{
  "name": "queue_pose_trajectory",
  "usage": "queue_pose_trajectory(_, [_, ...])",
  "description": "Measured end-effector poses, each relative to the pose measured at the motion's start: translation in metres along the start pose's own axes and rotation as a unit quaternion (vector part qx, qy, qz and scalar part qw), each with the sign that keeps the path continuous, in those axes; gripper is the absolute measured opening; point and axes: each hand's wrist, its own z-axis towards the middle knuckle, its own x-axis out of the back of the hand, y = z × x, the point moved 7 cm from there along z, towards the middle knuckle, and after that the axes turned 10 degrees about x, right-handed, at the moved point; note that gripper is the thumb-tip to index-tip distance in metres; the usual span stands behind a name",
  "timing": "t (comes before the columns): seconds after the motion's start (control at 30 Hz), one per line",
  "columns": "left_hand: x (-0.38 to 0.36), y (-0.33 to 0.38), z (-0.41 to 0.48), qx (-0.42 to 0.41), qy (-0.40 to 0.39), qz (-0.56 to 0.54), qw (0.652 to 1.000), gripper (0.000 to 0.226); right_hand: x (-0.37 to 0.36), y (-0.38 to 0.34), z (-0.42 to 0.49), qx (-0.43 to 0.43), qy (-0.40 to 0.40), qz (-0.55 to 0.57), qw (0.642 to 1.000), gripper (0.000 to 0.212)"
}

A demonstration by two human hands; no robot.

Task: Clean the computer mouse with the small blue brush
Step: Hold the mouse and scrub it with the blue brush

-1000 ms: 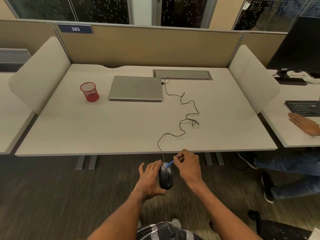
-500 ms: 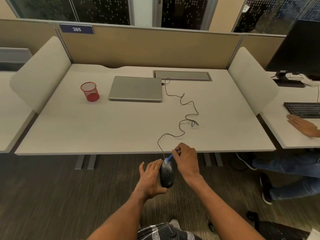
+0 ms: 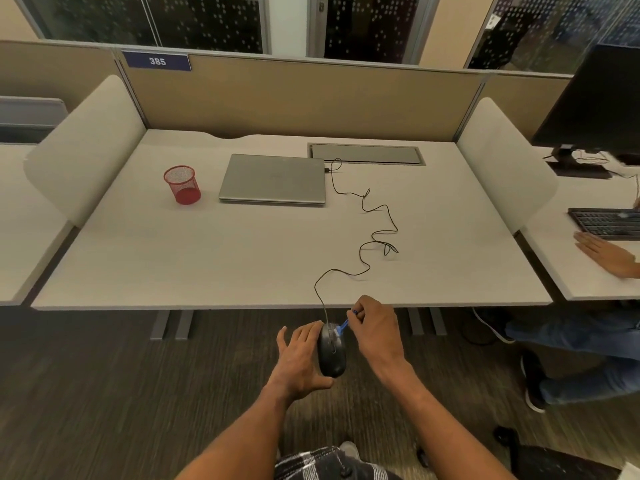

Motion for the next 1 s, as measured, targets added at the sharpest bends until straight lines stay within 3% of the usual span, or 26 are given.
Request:
queue_pose_trajectory(0.1, [0.000,-0.002,-0.001,0.002,0.003,0.000,1.000,0.119,-0.005,0.007,-0.005,-0.018,-0.034,-0.018,0.999,0.015])
queue_pose_trajectory(0.3, [0.003,0.005,-0.001,-0.008,0.005,-0.025,1.000,0.115,0.005,-0.004,-0.002,0.018,-0.002,-0.029,0.999,0.009])
queue_pose_trajectory(0.5, [0.003,0.001,0.000,0.004,0.003,-0.023,1.000,0.118,-0.007,0.000,-0.006,0.003,-0.136,-0.108,0.985,0.010])
queue_pose_trajectory(0.63, [0.003,0.004,0.001,-0.004,0.004,-0.022,1.000,0.117,-0.001,-0.009,-0.003,0.011,-0.139,-0.100,0.985,0.017])
queue_pose_trajectory(0.8, [0.000,-0.001,0.002,0.003,-0.003,-0.010,1.000,0.119,-0.009,-0.011,-0.005,-0.026,-0.278,-0.143,0.950,0.016])
queue_pose_trajectory(1.0, [0.001,0.000,0.004,0.003,-0.002,-0.002,1.000,0.118,-0.007,-0.020,-0.010,0.000,-0.256,-0.164,0.953,0.019])
